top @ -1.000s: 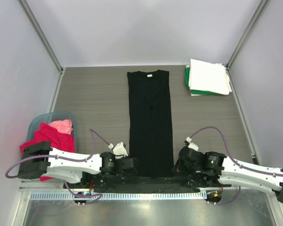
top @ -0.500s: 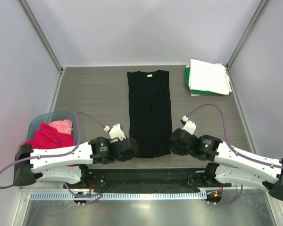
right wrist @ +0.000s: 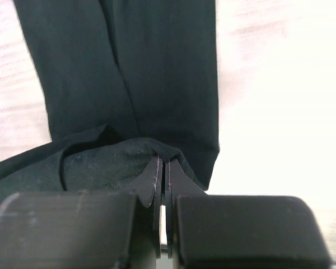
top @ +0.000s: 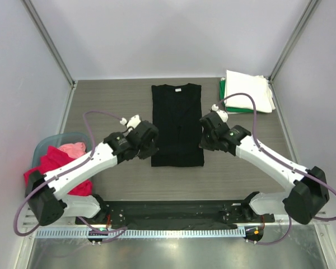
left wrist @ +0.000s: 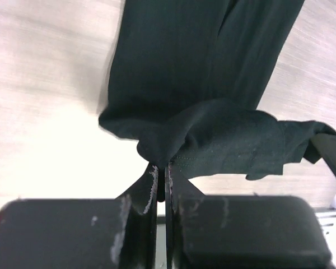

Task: Fold and stack the t-shirts
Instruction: Fold the tshirt

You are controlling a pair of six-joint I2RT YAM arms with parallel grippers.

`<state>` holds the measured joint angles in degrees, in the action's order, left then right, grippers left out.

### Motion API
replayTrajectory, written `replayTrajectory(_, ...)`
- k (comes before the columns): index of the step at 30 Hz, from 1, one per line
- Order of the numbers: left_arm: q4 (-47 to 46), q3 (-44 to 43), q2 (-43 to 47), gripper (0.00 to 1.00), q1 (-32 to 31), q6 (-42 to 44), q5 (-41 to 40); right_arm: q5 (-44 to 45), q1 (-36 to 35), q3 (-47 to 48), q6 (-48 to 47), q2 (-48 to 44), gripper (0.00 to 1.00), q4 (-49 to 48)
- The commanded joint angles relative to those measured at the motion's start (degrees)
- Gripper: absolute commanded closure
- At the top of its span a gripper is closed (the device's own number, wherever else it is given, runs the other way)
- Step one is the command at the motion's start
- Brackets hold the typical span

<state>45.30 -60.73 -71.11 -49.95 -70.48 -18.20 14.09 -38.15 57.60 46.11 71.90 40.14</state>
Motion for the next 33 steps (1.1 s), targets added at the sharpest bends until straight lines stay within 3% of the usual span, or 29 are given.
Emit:
replayTrajectory(1,0.0,-5.1,-4.2,1.0,5.1,9.1,3.3,0.1,3.9,4.3,-7.1,4.0,0.99,-0.5)
replayTrajectory(15,-2.7,-16.7,-22.1,1.0,16.4,18.6,11.9,-6.0,11.7,12.4,-12.0,18.4,0.99,-5.2)
replayTrajectory(30,-3.6,-24.6,-36.5,1.0,20.9,22.8,16.7,-6.3,15.6,16.7,-12.5,29.8,0.99,-6.8)
replayTrajectory(33,-2.8,-26.2,-38.4,0.94,21.7,22.7,17.1,-7.6,16.7,18.6,-13.2,32.0,0.96,-6.9)
